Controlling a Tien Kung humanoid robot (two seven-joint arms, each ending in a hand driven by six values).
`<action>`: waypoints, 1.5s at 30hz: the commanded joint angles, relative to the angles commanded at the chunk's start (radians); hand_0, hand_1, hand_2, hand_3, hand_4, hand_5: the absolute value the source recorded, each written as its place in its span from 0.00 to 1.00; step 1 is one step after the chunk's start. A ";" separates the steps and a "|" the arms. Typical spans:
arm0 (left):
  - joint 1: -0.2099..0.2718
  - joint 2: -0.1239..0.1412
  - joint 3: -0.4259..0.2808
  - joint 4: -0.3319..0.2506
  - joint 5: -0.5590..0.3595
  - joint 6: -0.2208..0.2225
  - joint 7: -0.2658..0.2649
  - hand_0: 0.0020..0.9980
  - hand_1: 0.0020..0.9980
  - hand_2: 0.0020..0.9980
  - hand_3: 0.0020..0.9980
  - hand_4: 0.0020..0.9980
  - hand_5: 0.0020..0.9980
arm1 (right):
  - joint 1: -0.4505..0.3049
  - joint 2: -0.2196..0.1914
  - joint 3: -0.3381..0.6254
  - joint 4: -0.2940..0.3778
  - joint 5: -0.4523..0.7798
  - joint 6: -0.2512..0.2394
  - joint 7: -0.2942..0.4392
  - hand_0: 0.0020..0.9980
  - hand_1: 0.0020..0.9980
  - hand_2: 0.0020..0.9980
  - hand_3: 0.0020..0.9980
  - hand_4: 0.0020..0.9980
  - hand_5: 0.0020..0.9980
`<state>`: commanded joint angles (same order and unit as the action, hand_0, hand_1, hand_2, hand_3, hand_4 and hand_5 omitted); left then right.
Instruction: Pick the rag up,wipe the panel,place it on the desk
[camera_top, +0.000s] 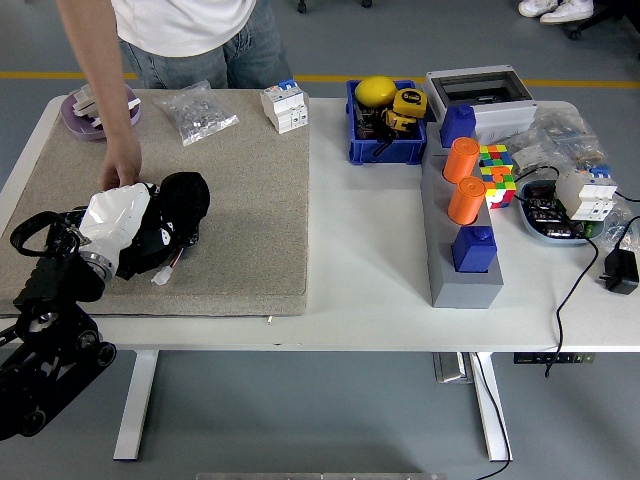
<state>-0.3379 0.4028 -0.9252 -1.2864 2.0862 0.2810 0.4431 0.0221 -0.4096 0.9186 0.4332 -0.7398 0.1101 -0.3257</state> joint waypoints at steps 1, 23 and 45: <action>0.002 0.002 -0.006 0.005 0.002 0.000 0.000 0.18 0.12 0.54 0.47 0.14 0.00 | 0.000 0.000 0.000 0.001 -0.001 0.000 0.000 0.73 0.58 0.72 0.76 1.00 0.61; 0.046 0.051 -0.116 0.122 0.030 0.005 -0.005 0.18 0.12 0.53 0.47 0.15 0.00 | 0.000 0.000 0.007 0.002 -0.004 0.000 0.000 0.73 0.58 0.72 0.76 1.00 0.60; 0.090 0.098 -0.233 0.189 0.051 0.009 -0.013 0.18 0.12 0.53 0.47 0.15 0.00 | -0.001 0.000 0.018 0.006 -0.008 0.000 -0.001 0.73 0.58 0.72 0.76 1.00 0.60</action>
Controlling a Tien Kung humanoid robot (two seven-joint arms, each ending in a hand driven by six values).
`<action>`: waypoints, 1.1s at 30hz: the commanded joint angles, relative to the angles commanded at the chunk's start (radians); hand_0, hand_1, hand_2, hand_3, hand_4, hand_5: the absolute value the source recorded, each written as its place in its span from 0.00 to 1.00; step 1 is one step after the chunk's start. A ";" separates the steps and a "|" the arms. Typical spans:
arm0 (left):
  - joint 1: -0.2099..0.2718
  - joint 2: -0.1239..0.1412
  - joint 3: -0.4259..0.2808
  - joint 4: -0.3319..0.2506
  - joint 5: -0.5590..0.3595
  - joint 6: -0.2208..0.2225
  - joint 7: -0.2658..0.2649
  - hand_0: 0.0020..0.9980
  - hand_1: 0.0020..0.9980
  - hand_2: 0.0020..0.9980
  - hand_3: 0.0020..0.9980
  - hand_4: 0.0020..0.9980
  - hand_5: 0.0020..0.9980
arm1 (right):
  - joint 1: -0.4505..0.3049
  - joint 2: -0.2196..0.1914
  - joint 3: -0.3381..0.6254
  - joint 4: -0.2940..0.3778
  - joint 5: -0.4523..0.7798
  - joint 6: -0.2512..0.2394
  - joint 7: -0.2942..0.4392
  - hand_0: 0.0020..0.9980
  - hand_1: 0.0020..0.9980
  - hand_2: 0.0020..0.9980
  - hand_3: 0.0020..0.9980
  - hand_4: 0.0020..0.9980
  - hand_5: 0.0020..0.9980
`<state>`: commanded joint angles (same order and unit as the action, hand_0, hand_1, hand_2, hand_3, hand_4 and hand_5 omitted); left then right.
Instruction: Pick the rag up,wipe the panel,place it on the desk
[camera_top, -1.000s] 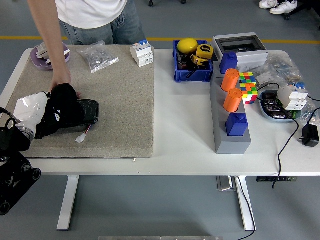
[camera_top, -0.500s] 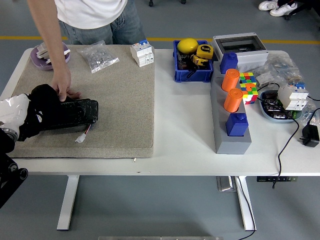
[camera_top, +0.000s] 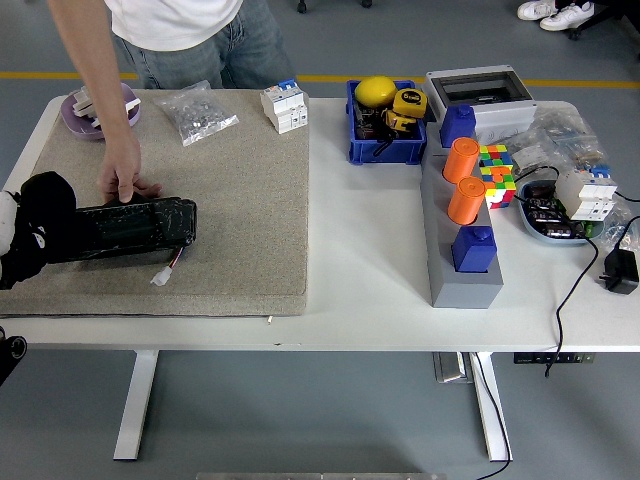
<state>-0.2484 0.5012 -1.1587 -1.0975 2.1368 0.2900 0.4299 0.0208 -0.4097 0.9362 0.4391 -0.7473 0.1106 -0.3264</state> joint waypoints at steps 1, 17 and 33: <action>0.000 0.003 -0.004 0.009 -0.001 0.002 -0.003 0.18 0.12 0.53 0.47 0.15 0.00 | 0.000 0.000 0.000 0.000 0.000 0.000 0.000 0.73 0.58 0.72 0.76 1.00 0.60; -0.053 0.038 0.064 0.212 -0.102 0.105 -0.186 0.21 0.18 0.52 0.47 0.17 0.00 | 0.002 -0.003 -0.005 0.007 -0.005 -0.004 -0.002 0.73 0.58 0.72 0.76 1.00 0.61; -0.059 0.046 0.096 0.251 -0.123 0.033 -0.185 0.27 0.57 0.58 0.53 0.39 0.00 | 0.004 -0.005 -0.011 0.011 -0.011 -0.006 -0.002 0.73 0.58 0.72 0.76 1.00 0.61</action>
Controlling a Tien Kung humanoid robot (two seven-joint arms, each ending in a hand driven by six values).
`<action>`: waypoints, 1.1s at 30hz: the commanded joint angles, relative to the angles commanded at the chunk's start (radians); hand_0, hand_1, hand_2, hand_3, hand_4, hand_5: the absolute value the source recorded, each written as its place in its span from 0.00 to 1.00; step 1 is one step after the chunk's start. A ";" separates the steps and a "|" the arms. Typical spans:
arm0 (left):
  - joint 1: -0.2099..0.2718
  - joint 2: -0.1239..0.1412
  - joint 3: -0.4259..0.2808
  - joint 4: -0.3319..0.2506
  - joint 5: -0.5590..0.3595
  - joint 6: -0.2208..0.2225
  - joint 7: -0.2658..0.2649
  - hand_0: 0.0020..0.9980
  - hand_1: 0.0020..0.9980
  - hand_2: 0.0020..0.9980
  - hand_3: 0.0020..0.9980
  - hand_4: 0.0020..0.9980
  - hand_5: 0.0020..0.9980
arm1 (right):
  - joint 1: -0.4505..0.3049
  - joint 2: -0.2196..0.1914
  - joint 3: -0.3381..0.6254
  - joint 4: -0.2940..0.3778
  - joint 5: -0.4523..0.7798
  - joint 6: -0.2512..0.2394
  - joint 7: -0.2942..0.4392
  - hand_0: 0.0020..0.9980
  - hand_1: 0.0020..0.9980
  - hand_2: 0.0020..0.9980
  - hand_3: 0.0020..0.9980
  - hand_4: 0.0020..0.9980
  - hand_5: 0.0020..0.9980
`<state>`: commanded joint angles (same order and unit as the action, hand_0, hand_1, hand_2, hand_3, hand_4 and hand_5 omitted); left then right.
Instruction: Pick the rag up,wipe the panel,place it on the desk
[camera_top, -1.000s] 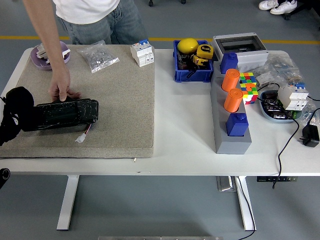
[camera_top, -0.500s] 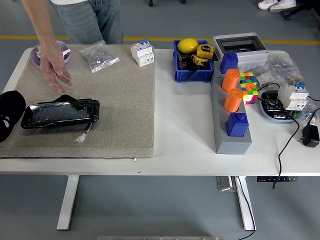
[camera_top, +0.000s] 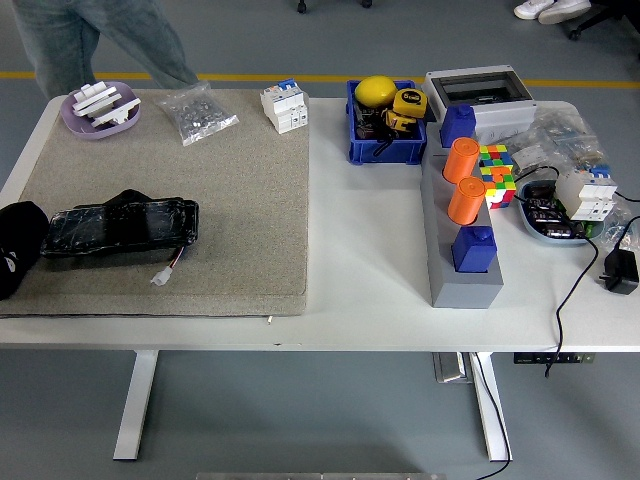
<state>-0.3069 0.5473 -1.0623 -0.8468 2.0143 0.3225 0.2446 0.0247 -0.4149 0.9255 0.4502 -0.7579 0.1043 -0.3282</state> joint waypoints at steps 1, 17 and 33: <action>0.001 0.000 0.000 -0.002 -0.003 -0.003 -0.002 0.27 0.57 0.58 0.53 0.39 0.00 | 0.000 0.000 -0.001 0.000 0.000 0.000 0.000 0.73 0.58 0.72 0.76 1.00 0.61; -0.006 0.011 -0.006 -0.023 -0.035 -0.008 -0.053 0.30 0.75 0.74 0.61 0.89 0.13 | 0.003 -0.001 -0.002 -0.002 0.000 -0.003 0.001 0.73 0.57 0.72 0.76 1.00 0.61; -0.009 0.031 -0.025 -0.035 -0.030 -0.013 -0.065 0.31 0.74 0.75 0.61 0.89 0.20 | 0.002 0.000 0.006 -0.001 0.003 -0.002 0.002 0.73 0.57 0.72 0.76 1.00 0.60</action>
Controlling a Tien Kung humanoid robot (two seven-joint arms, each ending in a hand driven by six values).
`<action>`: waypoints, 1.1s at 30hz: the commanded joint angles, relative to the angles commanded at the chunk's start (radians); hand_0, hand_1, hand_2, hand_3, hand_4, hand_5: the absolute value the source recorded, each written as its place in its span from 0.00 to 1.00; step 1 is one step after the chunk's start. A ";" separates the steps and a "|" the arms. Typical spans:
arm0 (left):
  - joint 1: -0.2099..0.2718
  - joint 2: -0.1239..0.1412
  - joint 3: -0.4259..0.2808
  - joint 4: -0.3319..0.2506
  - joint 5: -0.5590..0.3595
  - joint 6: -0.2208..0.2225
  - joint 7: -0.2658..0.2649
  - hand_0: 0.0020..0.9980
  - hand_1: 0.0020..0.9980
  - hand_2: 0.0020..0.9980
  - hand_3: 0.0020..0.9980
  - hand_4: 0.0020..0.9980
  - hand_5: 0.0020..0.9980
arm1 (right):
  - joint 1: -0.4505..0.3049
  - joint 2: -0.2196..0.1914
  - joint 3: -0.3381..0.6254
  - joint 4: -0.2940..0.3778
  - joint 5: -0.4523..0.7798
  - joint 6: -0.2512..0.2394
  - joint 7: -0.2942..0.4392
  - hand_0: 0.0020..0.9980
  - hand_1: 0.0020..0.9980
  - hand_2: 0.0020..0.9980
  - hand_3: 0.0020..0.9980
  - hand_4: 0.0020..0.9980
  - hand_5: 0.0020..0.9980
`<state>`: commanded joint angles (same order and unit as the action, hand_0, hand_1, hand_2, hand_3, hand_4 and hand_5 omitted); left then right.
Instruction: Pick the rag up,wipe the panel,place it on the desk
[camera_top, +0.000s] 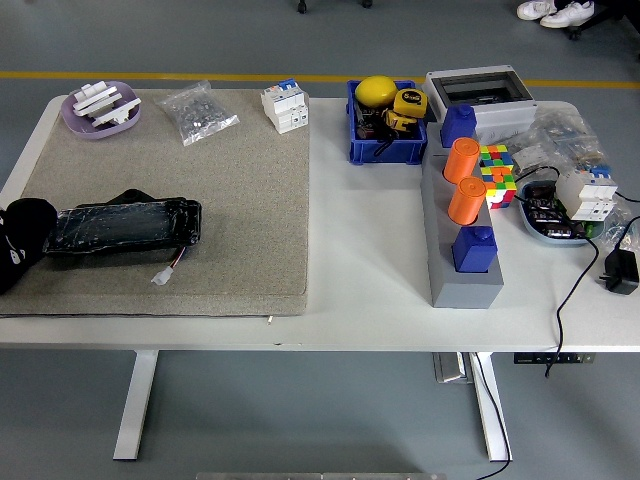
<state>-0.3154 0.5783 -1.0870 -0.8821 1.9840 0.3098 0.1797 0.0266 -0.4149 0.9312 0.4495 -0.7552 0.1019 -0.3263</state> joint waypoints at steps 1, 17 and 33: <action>0.001 0.002 -0.001 -0.002 -0.004 -0.001 0.000 0.31 0.74 0.75 0.61 0.89 0.20 | 0.000 0.000 0.000 0.000 0.000 0.000 0.000 0.73 0.57 0.72 0.76 1.00 0.60; 0.033 0.030 -0.056 -0.067 -0.060 -0.006 -0.053 0.30 0.72 0.74 0.61 0.85 0.19 | 0.000 0.000 0.003 -0.001 0.003 0.000 0.000 0.73 0.57 0.72 0.76 1.00 0.60; 0.123 0.007 -0.271 -0.143 -0.180 -0.009 -0.220 0.30 0.67 0.65 0.59 0.81 0.17 | -0.005 -0.002 0.000 -0.004 0.005 0.004 -0.002 0.73 0.57 0.72 0.76 1.00 0.60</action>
<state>-0.1920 0.5854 -1.3577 -1.0246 1.8045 0.3011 -0.0404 0.0217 -0.4165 0.9312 0.4455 -0.7506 0.1055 -0.3284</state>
